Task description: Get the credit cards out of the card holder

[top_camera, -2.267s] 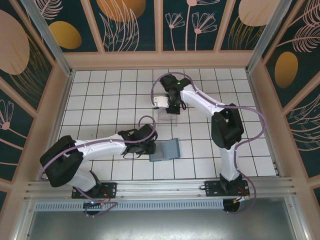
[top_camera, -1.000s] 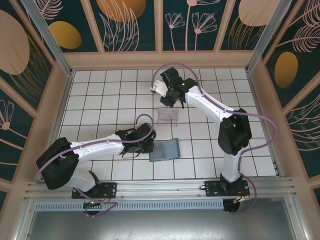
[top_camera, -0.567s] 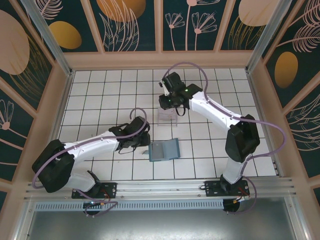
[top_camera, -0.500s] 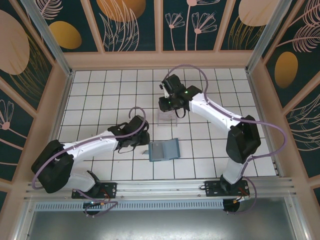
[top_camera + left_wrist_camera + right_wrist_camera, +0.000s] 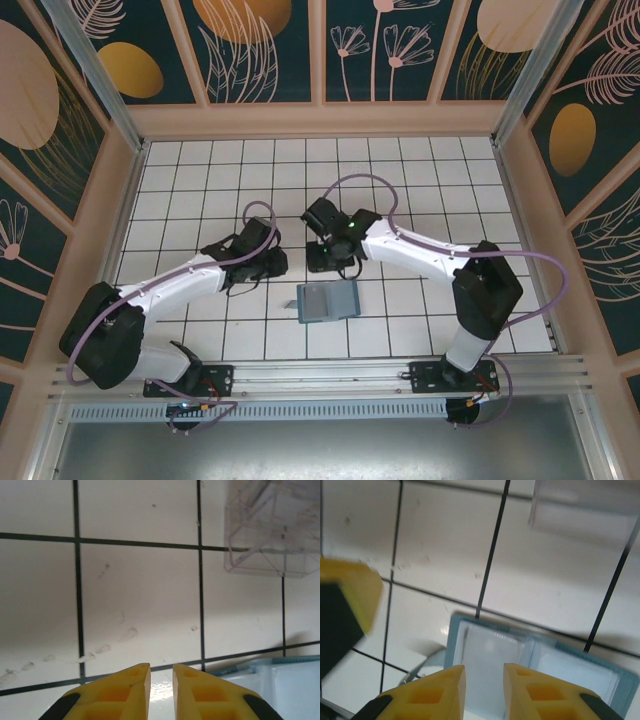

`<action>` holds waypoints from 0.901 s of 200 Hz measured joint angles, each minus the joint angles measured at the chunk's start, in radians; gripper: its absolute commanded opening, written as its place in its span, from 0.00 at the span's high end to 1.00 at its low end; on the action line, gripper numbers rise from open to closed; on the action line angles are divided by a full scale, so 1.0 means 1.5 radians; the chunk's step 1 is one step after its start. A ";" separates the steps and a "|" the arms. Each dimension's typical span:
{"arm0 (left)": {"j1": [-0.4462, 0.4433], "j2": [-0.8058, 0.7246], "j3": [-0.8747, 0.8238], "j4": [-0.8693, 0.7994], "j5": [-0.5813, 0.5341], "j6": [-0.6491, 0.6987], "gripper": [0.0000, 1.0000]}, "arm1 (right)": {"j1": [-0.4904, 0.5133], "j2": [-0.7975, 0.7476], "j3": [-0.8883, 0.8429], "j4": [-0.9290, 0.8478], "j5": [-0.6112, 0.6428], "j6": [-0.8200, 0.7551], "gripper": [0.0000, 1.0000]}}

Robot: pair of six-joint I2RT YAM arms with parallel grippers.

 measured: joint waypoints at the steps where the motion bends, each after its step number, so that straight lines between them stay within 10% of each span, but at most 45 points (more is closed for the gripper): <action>1: 0.001 0.000 0.000 0.000 0.000 0.001 0.79 | 0.002 0.000 -0.001 -0.001 0.000 0.003 0.71; 180: 0.088 -0.016 -0.009 0.047 0.033 0.056 0.79 | 0.124 0.161 0.049 -0.078 0.053 0.111 0.53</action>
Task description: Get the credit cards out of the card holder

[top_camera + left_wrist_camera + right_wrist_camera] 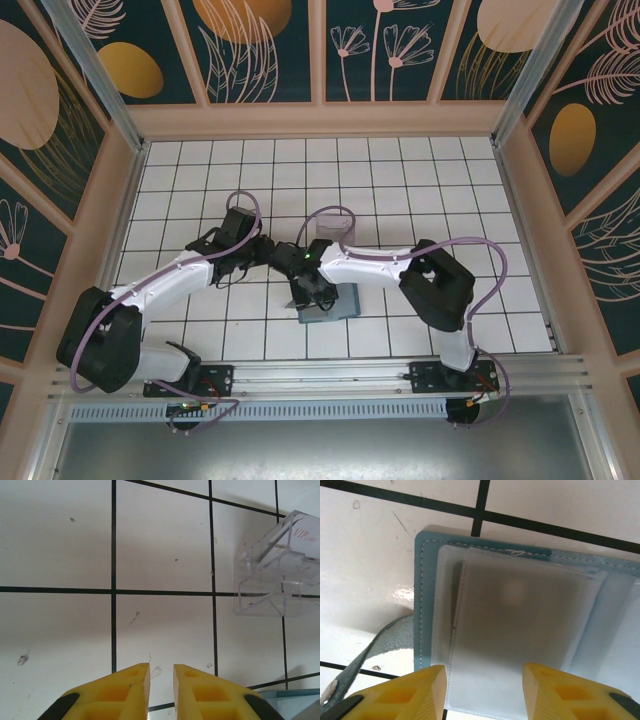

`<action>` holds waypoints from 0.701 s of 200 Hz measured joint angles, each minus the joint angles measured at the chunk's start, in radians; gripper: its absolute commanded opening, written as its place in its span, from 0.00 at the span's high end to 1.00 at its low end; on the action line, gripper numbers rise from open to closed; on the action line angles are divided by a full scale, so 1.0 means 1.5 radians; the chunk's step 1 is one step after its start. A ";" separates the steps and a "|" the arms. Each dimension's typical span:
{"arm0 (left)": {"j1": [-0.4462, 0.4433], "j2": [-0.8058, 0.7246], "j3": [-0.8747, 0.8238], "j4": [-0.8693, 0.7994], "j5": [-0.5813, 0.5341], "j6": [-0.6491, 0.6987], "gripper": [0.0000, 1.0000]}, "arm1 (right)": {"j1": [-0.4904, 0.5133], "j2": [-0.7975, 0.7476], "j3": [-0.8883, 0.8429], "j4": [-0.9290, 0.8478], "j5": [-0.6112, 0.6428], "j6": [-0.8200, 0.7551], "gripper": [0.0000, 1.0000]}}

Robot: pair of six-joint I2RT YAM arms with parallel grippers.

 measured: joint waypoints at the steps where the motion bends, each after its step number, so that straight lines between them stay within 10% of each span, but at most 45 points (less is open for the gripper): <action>1: 0.000 0.000 0.000 0.000 0.000 0.000 0.79 | 0.000 0.001 0.001 -0.001 0.000 0.000 0.53; 140: 0.001 -0.018 -0.010 0.003 0.018 0.007 0.79 | 0.002 0.021 0.010 -0.015 0.014 0.012 0.80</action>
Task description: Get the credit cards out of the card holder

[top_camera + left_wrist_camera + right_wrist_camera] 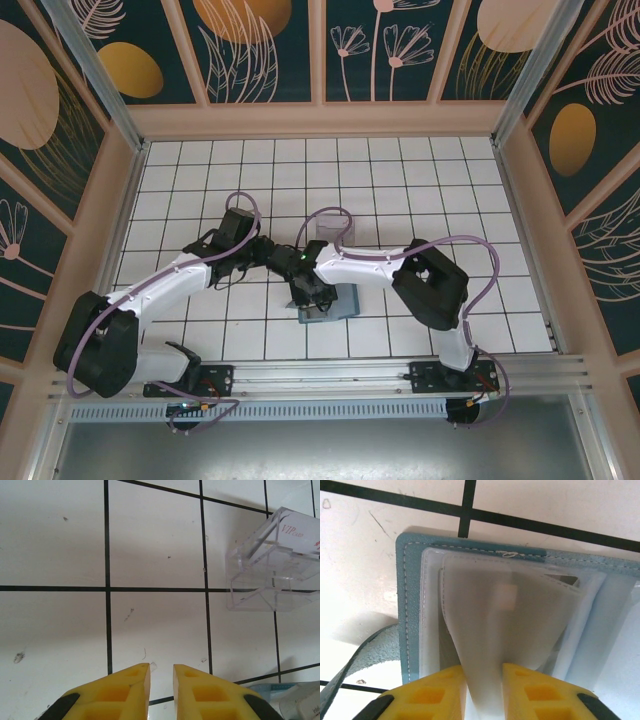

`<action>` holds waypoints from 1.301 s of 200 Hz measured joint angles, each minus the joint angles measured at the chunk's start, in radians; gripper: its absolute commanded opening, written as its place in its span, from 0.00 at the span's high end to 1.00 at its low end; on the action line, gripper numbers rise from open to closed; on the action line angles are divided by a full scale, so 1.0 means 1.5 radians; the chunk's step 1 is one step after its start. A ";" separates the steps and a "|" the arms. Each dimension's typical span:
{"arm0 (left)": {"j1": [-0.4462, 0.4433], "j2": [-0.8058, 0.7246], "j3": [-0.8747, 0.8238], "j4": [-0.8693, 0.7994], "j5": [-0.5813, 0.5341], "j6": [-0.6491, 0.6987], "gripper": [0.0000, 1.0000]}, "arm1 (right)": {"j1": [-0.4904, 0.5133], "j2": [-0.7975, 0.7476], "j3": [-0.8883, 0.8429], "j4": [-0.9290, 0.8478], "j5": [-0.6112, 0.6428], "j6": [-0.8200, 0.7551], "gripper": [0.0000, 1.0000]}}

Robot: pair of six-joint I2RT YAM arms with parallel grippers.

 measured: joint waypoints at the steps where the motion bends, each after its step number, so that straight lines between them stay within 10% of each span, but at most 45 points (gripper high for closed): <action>1: 0.000 0.000 0.000 0.000 0.000 0.000 0.79 | 0.000 0.000 0.000 0.000 0.000 0.000 0.80; 260: -0.181 0.127 0.000 0.040 0.126 -0.062 0.82 | -0.076 -0.258 -0.288 0.229 -0.077 0.018 0.83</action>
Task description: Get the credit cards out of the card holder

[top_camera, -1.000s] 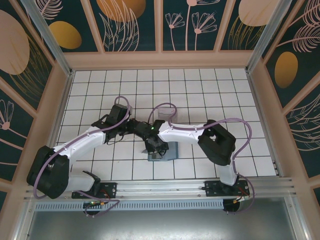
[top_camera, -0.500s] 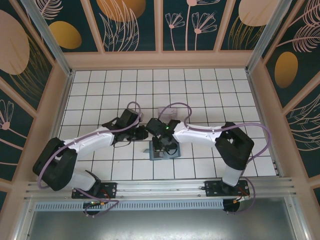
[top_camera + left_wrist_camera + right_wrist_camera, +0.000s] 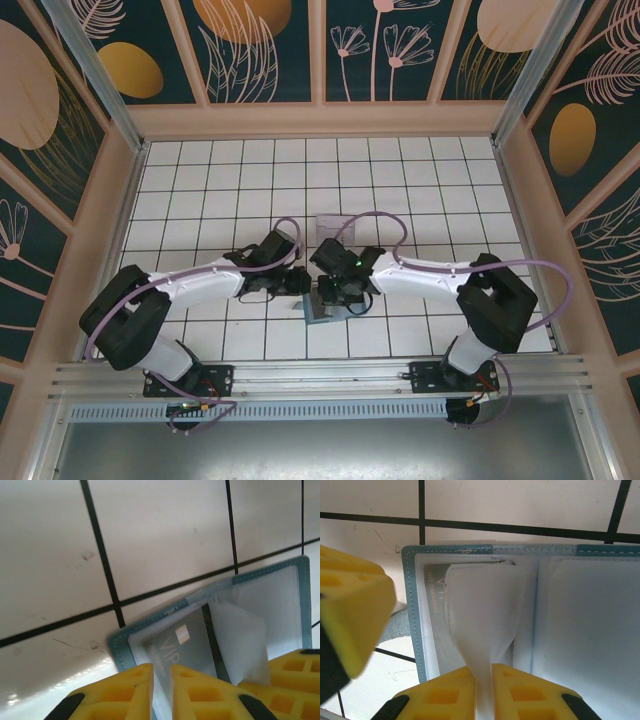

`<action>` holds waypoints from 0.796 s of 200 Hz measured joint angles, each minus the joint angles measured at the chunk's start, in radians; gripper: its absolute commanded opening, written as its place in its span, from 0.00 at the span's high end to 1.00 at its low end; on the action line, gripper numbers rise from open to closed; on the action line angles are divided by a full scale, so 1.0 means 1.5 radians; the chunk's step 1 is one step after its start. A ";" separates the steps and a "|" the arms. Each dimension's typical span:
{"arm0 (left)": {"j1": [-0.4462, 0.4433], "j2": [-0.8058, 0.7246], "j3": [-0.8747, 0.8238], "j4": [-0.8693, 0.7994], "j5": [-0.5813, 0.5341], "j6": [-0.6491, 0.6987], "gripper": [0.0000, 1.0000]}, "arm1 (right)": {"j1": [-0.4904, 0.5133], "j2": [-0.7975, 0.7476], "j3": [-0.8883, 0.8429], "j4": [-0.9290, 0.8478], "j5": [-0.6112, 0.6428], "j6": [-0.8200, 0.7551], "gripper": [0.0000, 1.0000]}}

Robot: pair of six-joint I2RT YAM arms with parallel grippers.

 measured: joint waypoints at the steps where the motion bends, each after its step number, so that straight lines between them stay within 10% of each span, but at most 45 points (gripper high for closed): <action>1: -0.001 0.001 0.000 0.000 0.001 -0.001 0.82 | 0.000 -0.001 -0.001 0.001 0.000 0.000 0.83; 159: -0.062 0.113 0.109 0.004 0.030 -0.027 0.82 | -0.050 -0.164 -0.118 0.020 0.001 0.015 0.72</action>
